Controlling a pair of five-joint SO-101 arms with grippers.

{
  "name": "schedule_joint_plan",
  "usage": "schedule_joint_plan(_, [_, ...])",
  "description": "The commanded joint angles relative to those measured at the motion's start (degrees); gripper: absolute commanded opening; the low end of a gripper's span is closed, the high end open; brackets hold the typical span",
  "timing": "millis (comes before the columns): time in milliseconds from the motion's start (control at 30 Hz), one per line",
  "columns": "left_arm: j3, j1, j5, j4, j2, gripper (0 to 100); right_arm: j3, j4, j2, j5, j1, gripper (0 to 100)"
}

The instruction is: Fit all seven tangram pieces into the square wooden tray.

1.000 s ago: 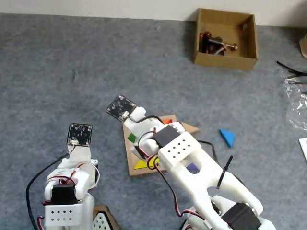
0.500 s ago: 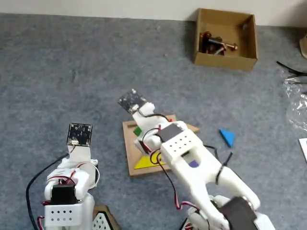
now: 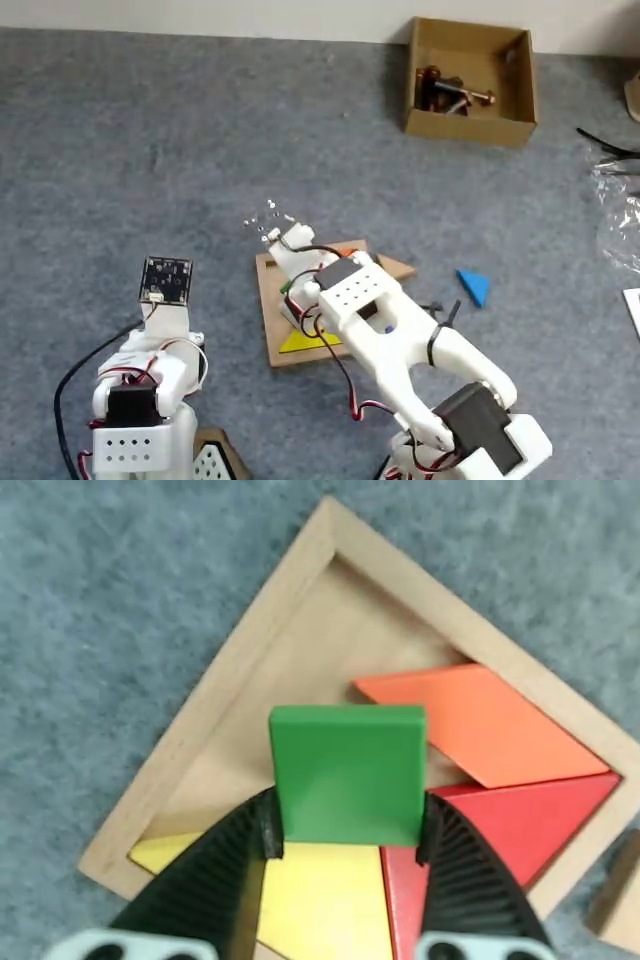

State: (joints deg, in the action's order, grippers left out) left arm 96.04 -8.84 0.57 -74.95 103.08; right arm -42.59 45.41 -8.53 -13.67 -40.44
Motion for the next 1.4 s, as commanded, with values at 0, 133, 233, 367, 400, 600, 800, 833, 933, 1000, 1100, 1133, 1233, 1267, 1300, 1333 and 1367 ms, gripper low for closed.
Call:
schedule_joint_plan(0, [1.19, -0.57, -0.26, -0.26, -0.13, 1, 2.15, -1.19, 0.57, 0.7, -2.42, 14.9])
schedule_joint_plan(133, [1.19, -0.57, -0.26, -0.26, -0.13, 1, 1.8, -1.19, 0.48, 0.53, -3.91, 14.9])
schedule_joint_plan(233, [1.19, -0.57, -0.26, -0.26, -0.13, 1, 2.15, -1.19, 0.22, 0.44, -3.74, 14.9])
schedule_joint_plan(367, [1.19, -0.57, -0.26, -0.26, -0.13, 1, 1.8, -1.1, 0.57, 0.44, -1.36, 14.9])
schedule_joint_plan(400, [1.19, -0.57, -0.26, -0.26, -0.13, 1, 1.8, -1.1, 0.57, 0.35, -0.66, 14.9])
schedule_joint_plan(600, [1.19, -0.57, -0.26, -0.26, -0.13, 1, 1.8, -1.1, 0.57, 0.35, 0.66, 14.9])
schedule_joint_plan(800, [1.19, -0.57, -0.26, -0.26, -0.13, 1, 1.8, -0.92, 0.66, 0.7, 4.44, 14.9])
schedule_joint_plan(833, [1.19, -0.57, -0.26, -0.26, -0.13, 1, 1.89, -0.04, 0.66, 0.7, 5.32, 14.9])
schedule_joint_plan(933, [1.19, -0.57, -0.26, -0.26, -0.13, 1, 2.15, 4.09, 0.66, 0.7, 7.78, 14.9])
schedule_joint_plan(1000, [1.19, -0.57, -0.26, -0.26, -0.13, 1, 2.15, 5.85, 0.57, 0.7, 8.92, 14.9])
schedule_joint_plan(1100, [1.19, -0.57, -0.26, -0.26, -0.13, 1, 2.07, 6.81, 0.04, 0.7, 10.24, 14.9])
schedule_joint_plan(1133, [1.19, -0.57, -0.26, -0.26, -0.13, 1, 2.15, 7.08, 0.04, 0.7, 10.59, 14.9])
schedule_joint_plan(1233, [1.19, -0.57, -0.26, -0.26, -0.13, 1, 2.15, 9.71, 0.04, 1.05, 11.03, 14.9])
schedule_joint_plan(1267, [1.19, -0.57, -0.26, -0.26, -0.13, 1, 2.15, 10.42, 0.04, 1.93, 11.03, 14.9])
schedule_joint_plan(1300, [1.19, -0.57, -0.26, -0.26, -0.13, 1, 2.15, 10.86, -0.04, 2.29, 11.03, 14.9])
schedule_joint_plan(1333, [1.19, -0.57, -0.26, -0.26, -0.13, 1, 2.24, 10.86, -0.04, 2.37, 11.03, 14.9])
schedule_joint_plan(1367, [1.19, -0.57, -0.26, -0.26, -0.13, 1, 2.33, 10.68, -0.13, 2.37, 11.03, 14.9])
